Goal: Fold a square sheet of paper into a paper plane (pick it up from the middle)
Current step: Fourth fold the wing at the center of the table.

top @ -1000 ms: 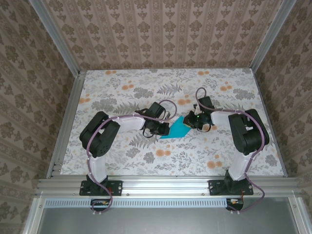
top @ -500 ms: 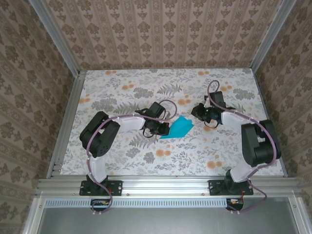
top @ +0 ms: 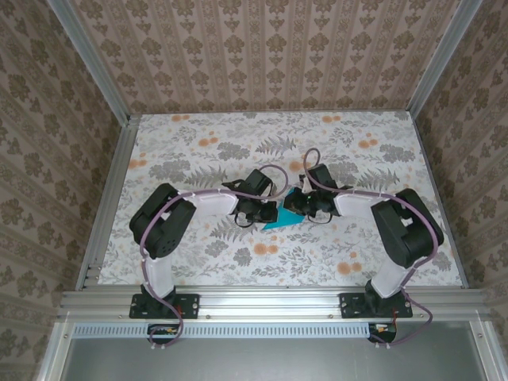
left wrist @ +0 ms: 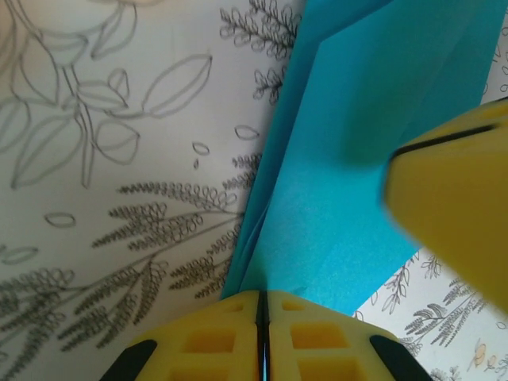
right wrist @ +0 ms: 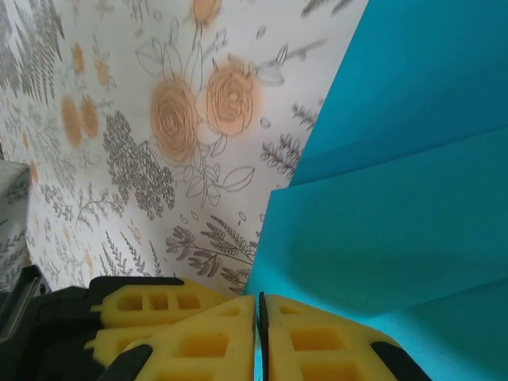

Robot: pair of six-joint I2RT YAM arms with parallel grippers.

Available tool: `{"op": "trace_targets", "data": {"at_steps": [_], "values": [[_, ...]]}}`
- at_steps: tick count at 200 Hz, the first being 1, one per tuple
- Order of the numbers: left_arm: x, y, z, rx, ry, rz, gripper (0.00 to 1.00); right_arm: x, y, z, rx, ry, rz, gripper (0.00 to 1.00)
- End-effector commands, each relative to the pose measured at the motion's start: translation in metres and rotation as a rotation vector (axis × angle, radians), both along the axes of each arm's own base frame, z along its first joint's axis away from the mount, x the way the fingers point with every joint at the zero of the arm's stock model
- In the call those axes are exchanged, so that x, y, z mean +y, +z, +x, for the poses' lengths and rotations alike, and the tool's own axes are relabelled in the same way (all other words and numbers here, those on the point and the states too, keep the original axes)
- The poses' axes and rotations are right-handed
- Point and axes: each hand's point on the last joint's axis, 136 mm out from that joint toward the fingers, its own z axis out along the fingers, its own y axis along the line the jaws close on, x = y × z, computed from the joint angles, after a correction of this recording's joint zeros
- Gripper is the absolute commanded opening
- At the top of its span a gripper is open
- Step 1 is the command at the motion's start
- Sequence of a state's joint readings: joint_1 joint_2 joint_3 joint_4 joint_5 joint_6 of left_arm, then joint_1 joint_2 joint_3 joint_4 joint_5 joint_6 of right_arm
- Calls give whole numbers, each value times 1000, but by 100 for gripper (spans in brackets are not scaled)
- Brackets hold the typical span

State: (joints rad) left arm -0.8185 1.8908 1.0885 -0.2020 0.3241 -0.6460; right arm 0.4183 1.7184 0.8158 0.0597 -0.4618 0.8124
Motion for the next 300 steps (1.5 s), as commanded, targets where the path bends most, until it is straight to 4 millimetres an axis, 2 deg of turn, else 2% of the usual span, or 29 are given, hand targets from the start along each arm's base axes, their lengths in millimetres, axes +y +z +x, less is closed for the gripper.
{"op": "trace_targets", "data": {"at_steps": [1,26,82,100,136,154,197,243,300], "values": [[22,-20,-22,89,54,89,11,13,-8,-8,36,15,42,10],[22,-19,-22,86,57,85,11,15,-19,-13,63,18,30,9],[22,-14,-21,73,55,76,11,5,-44,-19,111,12,-41,9],[17,-1,-17,49,52,31,12,3,-49,-20,121,9,-51,9],[-4,39,-12,-13,22,-150,17,2,-53,-21,127,5,-59,9],[-11,46,-13,-17,7,-202,18,2,-55,-22,134,3,-58,9],[-12,26,-20,54,2,-173,18,2,-59,-23,145,0,-55,9],[5,2,-21,98,37,-63,17,1,-60,-23,148,-4,-60,9],[19,-6,-15,91,78,-37,16,-1,-62,-24,151,-3,-70,9]]}}
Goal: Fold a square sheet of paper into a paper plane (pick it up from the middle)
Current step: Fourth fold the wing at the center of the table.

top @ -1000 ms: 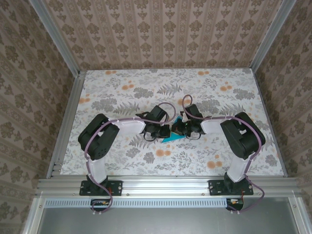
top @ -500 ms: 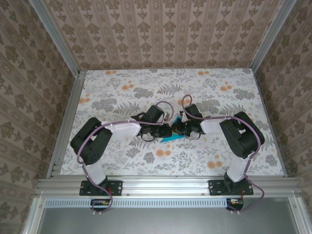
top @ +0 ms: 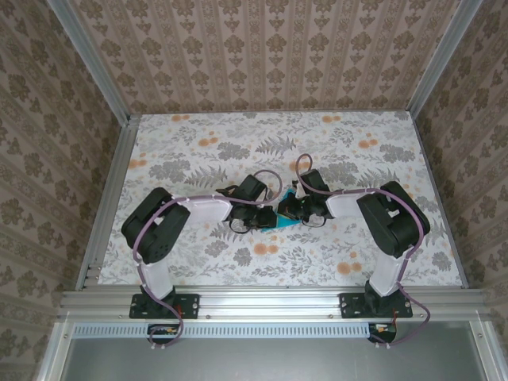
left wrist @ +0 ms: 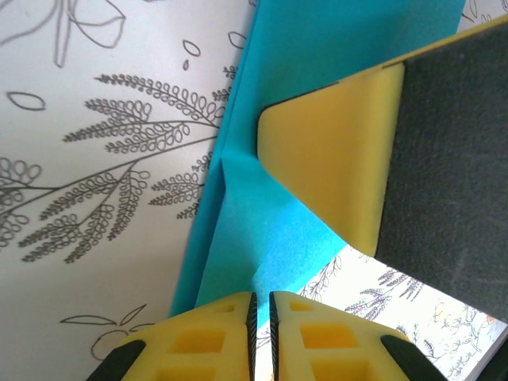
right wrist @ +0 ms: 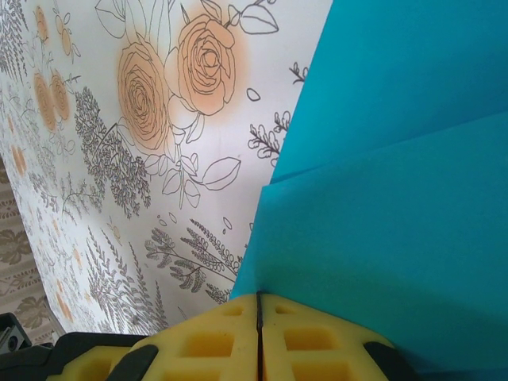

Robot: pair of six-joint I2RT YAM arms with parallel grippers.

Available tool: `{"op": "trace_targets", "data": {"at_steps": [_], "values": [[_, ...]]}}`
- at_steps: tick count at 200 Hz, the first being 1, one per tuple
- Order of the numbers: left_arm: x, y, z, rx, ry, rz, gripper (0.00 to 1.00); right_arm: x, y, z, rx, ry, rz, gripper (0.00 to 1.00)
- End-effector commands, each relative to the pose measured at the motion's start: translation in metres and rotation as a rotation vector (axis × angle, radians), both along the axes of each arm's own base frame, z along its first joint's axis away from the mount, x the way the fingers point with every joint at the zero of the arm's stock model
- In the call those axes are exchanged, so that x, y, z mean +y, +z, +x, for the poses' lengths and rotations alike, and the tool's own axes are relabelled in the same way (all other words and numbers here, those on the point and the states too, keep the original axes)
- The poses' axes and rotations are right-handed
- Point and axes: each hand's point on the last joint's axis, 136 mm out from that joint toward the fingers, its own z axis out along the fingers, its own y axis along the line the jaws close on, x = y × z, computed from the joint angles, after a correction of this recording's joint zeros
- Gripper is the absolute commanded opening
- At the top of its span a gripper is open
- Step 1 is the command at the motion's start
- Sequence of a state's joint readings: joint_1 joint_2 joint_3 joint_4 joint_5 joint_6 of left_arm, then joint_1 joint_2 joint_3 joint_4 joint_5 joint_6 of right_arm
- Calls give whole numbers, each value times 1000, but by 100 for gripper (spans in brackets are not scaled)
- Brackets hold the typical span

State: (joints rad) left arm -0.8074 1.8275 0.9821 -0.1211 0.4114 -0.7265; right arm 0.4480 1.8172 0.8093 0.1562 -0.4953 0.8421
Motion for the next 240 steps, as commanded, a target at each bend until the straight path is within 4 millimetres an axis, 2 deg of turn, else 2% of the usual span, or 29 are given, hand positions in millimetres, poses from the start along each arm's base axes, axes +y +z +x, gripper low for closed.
{"op": "trace_targets", "data": {"at_steps": [1,81,125,184,209,240], "values": [[15,-11,2,19,42,48,16,-18,-37,-20,112,-28,-103,9],[26,-16,-3,51,57,27,16,-20,-40,-20,119,-28,-119,9],[45,-23,-9,63,74,67,15,-22,-40,-21,121,-25,-135,9],[58,-27,-23,80,26,109,13,-23,-40,-20,123,-21,-149,9],[57,-12,-16,40,32,87,14,-24,-41,-20,125,-21,-151,9],[31,21,-3,-36,80,-45,15,-24,-41,-20,125,-24,-156,9]]}}
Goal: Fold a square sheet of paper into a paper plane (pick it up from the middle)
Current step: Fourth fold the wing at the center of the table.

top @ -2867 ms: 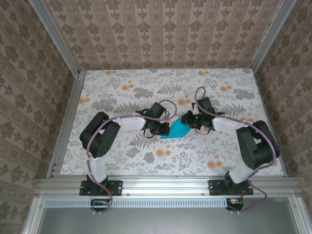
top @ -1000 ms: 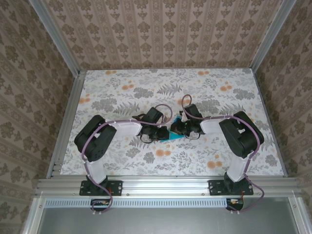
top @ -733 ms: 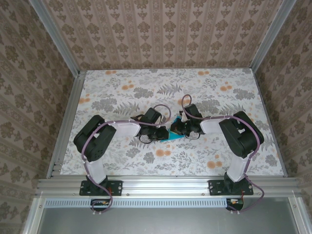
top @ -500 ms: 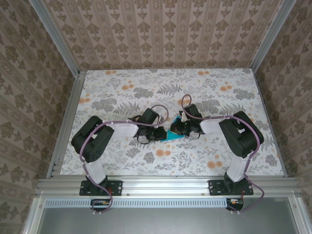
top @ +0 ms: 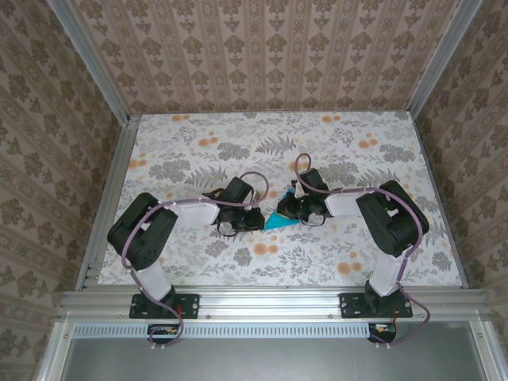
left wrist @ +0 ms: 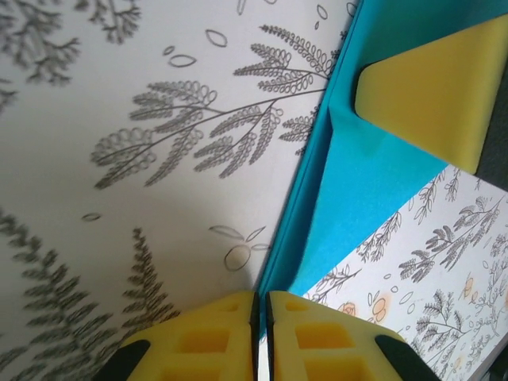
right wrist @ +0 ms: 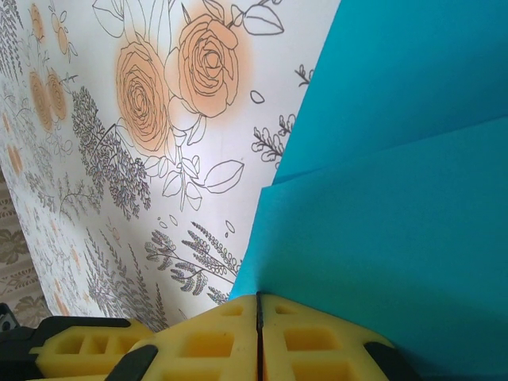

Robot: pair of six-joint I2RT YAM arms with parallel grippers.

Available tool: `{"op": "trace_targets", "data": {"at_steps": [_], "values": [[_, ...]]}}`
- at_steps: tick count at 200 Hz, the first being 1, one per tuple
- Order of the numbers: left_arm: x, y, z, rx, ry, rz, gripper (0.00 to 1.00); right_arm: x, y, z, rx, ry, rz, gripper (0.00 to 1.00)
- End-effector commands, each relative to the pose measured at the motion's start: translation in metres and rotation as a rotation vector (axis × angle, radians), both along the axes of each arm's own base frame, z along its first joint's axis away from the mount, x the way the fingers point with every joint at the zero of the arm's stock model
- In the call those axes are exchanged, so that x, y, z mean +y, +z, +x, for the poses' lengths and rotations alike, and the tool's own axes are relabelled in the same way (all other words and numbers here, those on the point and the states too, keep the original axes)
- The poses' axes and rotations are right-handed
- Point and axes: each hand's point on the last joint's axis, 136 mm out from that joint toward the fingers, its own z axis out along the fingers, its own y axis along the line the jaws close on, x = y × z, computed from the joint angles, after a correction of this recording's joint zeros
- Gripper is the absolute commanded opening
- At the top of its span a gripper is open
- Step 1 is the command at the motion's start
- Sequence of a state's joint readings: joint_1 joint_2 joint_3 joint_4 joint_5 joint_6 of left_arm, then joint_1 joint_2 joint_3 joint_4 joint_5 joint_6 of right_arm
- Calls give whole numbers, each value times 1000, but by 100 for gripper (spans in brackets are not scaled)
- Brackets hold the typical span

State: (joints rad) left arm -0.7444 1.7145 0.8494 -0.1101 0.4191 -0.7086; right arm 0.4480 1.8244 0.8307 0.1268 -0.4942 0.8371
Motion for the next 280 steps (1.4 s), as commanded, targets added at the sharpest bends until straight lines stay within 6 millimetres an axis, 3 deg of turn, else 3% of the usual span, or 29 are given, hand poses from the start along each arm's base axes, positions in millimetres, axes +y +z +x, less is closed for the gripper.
{"op": "trace_targets", "data": {"at_steps": [1,31,59,96,172,201,244,280], "values": [[-7,21,3,-40,37,-49,15,-25,-41,-21,113,-27,-147,9],[-24,38,8,-92,143,-90,13,-26,-42,-21,114,-37,-151,9],[-21,45,16,-121,227,-82,13,-26,-43,-21,116,-50,-147,9],[-31,24,12,-16,215,-55,12,-26,-45,-20,116,-60,-145,9],[-19,-2,3,106,238,5,9,-27,-45,-20,116,-61,-146,9],[-17,2,2,102,231,-8,9,-27,-46,-20,116,-59,-150,9],[-33,24,-5,54,116,-36,12,-28,-47,-20,120,-60,-153,9],[-28,12,-8,72,119,18,12,-28,-48,-19,121,-56,-160,9]]}}
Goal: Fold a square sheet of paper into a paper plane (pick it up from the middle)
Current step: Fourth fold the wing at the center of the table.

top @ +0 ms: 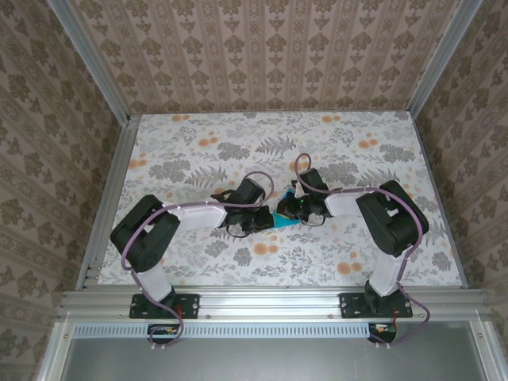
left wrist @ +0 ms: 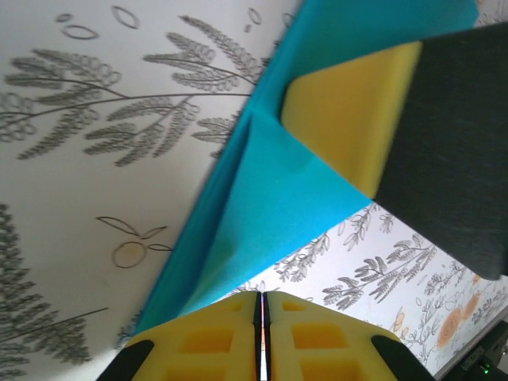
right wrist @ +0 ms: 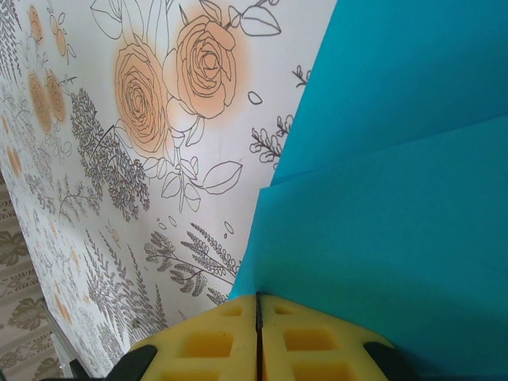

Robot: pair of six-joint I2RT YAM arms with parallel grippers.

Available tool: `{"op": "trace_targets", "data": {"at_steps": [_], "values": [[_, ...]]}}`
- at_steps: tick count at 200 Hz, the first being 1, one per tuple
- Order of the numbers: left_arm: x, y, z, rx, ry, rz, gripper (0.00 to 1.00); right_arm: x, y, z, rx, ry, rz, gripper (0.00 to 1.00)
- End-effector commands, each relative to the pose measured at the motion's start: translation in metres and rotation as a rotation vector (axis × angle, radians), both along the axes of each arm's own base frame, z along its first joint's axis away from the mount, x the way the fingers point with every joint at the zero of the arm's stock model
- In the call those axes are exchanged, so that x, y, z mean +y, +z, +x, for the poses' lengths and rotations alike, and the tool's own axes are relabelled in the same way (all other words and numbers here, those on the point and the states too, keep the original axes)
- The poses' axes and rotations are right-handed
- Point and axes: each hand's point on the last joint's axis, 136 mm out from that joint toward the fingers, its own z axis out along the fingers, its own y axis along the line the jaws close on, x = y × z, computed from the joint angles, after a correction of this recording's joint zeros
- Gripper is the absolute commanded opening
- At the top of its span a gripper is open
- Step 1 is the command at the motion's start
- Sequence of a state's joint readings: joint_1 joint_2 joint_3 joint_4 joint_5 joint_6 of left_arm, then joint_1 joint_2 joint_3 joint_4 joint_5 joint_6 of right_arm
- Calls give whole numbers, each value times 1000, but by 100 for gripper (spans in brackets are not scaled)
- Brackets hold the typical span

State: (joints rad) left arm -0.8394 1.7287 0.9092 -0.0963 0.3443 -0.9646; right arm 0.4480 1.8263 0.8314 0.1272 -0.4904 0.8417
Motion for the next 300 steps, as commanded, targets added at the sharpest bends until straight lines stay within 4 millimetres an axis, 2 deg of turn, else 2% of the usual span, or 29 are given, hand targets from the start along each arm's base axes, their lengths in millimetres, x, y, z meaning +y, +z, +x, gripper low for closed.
{"op": "trace_targets", "data": {"at_steps": [1,117,161,234,272,300], "values": [[3,0,-3,8,-29,32,12,-28,-47,-20,118,-51,-158,9],[25,-21,-3,63,20,111,11,-30,-48,-21,125,-50,-168,9],[40,-27,0,70,69,127,10,-31,-49,-22,130,-48,-174,9],[62,-39,-6,128,138,129,10,-34,-52,-23,138,-46,-198,9],[74,-37,-7,128,168,129,10,-36,-53,-24,140,-46,-210,9],[63,-21,0,76,138,63,10,-36,-52,-23,139,-46,-209,10]]}}
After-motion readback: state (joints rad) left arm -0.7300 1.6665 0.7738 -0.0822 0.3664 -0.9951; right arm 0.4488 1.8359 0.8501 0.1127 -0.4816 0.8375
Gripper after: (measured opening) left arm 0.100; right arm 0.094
